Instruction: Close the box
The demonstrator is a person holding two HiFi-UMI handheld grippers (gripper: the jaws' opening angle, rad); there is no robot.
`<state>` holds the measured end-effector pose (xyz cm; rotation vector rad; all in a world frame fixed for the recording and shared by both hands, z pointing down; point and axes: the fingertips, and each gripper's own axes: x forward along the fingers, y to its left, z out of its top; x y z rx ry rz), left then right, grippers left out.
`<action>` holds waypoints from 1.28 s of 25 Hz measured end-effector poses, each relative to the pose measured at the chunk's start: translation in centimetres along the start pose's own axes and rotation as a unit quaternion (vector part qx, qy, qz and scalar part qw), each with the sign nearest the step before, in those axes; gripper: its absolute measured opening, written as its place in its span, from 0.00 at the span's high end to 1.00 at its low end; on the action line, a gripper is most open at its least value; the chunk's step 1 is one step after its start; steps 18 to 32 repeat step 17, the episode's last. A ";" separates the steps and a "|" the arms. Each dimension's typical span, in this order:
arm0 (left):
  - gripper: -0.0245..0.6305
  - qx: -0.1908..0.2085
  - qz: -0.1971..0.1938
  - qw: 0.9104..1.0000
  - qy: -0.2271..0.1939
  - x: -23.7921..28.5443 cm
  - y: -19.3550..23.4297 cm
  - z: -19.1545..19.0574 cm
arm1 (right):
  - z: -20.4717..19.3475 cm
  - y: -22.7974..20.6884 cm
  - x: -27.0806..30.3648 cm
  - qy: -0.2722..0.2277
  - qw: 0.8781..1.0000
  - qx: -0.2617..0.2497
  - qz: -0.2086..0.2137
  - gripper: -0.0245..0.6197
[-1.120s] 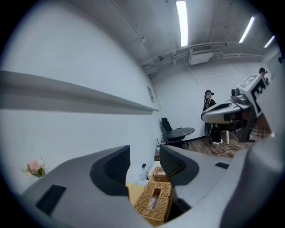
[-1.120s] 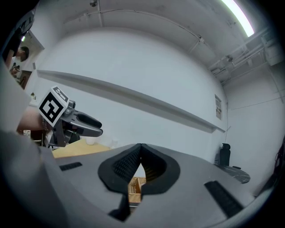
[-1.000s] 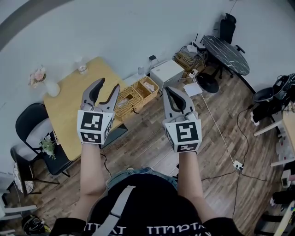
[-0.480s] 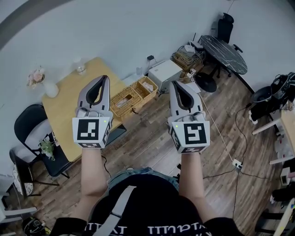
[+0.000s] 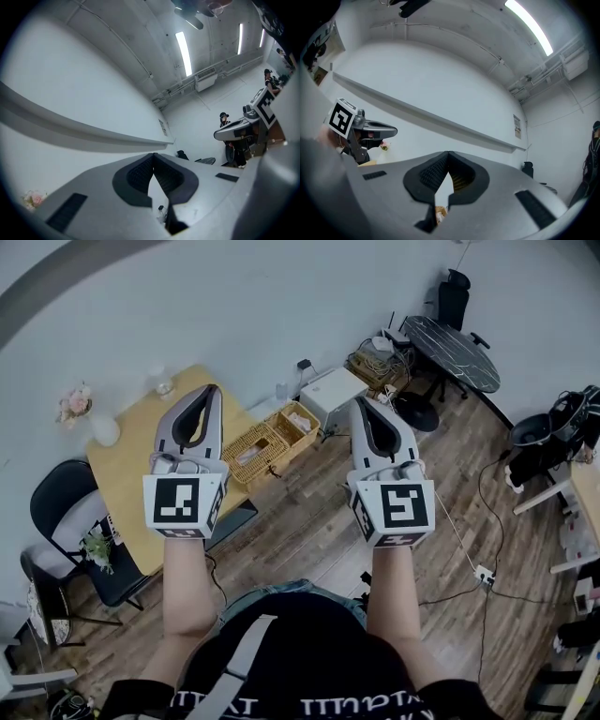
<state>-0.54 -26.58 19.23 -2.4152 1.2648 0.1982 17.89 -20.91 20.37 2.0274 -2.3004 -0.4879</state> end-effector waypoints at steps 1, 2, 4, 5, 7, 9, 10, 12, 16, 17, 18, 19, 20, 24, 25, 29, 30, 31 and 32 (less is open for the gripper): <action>0.94 0.001 0.000 1.000 -0.001 0.1 0.0 0.1 | 0.2 -0.1 0.0 -0.002 1.000 -0.002 0.000 0.94; 0.94 0.003 0.000 1.000 -0.001 0.2 0.0 0.3 | 0.4 -0.2 0.0 -0.003 1.000 -0.003 -0.001 0.94; 0.94 0.004 0.000 1.000 -0.003 0.3 0.0 0.6 | 0.7 -0.4 0.0 -0.007 1.000 -0.007 -0.002 0.94; 0.94 0.004 0.001 1.000 -0.004 0.4 0.1 0.8 | 0.9 -0.5 0.1 -0.008 1.000 -0.008 -0.002 0.94; 0.94 0.003 0.002 1.000 -0.007 0.4 0.3 1.0 | 1.2 -0.5 0.2 -0.011 1.000 -0.010 -0.002 0.94; 0.94 0.003 0.004 1.000 -0.009 0.5 0.4 1.1 | 1.3 -0.5 0.4 -0.012 1.000 -0.012 -0.001 0.94; 0.94 0.003 0.004 1.000 -0.009 0.5 0.5 1.1 | 1.4 -0.5 0.5 -0.012 1.000 -0.013 -0.001 0.94; 0.94 0.005 0.006 1.000 -0.010 0.7 0.5 1.2 | 1.4 -0.5 0.7 -0.014 1.000 -0.015 0.002 0.94; 0.94 0.008 0.007 1.000 -0.012 1.1 0.6 1.3 | 1.4 -0.5 1.0 -0.014 1.000 -0.019 0.004 0.94; 0.94 0.009 0.007 1.000 -0.012 1.1 0.6 1.3 | 1.4 -0.6 1.1 -0.014 1.000 -0.020 0.005 0.94; 0.94 0.009 0.007 1.000 -0.012 1.1 0.6 1.3 | 1.4 -0.6 1.1 -0.014 1.000 -0.020 0.005 0.94; 0.94 0.009 0.007 1.000 -0.012 1.1 0.6 1.3 | 1.4 -0.6 1.1 -0.014 1.000 -0.020 0.005 0.94; 0.94 0.009 0.007 1.000 -0.012 1.1 0.6 1.3 | 1.4 -0.6 1.1 -0.014 1.000 -0.020 0.005 0.94; 0.94 0.009 0.007 1.000 -0.012 1.1 0.6 1.3 | 1.4 -0.6 1.1 -0.014 1.000 -0.020 0.005 0.94; 0.94 0.009 0.007 1.000 -0.012 1.1 0.6 1.3 | 1.4 -0.6 1.1 -0.014 1.000 -0.020 0.005 0.94; 0.94 0.009 0.007 1.000 -0.012 1.1 0.6 1.3 | 1.4 -0.6 1.1 -0.014 1.000 -0.020 0.005 0.94; 0.94 0.009 0.007 1.000 -0.012 1.1 0.6 1.3 | 1.4 -0.6 1.1 -0.014 1.000 -0.020 0.005 0.94; 0.94 0.009 0.007 1.000 -0.012 1.1 0.6 1.3 | 1.4 -0.6 1.1 -0.014 1.000 -0.020 0.005 0.94; 0.94 0.009 0.007 1.000 -0.012 1.1 0.6 1.3 | 1.4 -0.6 1.1 -0.014 1.000 -0.020 0.005 0.94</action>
